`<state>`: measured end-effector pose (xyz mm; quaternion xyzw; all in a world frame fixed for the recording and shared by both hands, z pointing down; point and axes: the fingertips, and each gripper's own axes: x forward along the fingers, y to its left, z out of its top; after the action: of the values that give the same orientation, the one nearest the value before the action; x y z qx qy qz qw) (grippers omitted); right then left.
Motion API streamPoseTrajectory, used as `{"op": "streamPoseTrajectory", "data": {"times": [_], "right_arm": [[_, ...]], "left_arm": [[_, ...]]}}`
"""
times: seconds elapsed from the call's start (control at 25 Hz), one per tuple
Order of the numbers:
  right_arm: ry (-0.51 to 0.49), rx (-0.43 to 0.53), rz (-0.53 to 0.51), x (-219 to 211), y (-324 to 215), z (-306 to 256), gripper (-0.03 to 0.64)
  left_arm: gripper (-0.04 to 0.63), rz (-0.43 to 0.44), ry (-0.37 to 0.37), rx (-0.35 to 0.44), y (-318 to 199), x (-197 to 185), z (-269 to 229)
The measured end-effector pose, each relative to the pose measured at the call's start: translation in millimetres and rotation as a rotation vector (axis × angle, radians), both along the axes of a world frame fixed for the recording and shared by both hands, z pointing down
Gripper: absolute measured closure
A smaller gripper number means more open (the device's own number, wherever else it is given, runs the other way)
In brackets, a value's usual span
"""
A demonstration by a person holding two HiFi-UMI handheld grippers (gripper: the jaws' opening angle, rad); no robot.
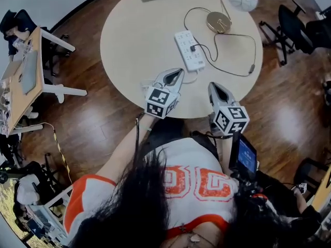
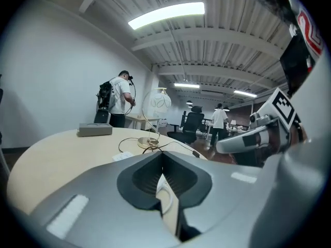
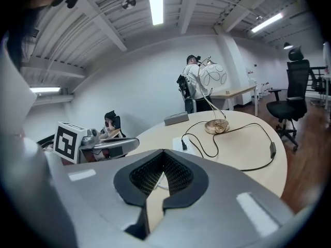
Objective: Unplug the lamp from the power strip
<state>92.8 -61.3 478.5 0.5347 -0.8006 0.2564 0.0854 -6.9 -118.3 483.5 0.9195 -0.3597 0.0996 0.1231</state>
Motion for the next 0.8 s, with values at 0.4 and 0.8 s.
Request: {"op": "streamPoseTrajectory", "data": {"times": [0.4, 0.8], "right_arm": [[0.023, -0.064, 0.025, 23.7, -40.1, 9.2, 0.615], [0.086, -0.145, -0.159, 5.6, -84.9, 45.3, 0.615]], "left_arm": [[0.595, 0.077, -0.138, -0.132, -75.8, 45.7, 67.4], [0.595, 0.045, -0.311, -0.315, -81.2, 60.7, 131.7]]}}
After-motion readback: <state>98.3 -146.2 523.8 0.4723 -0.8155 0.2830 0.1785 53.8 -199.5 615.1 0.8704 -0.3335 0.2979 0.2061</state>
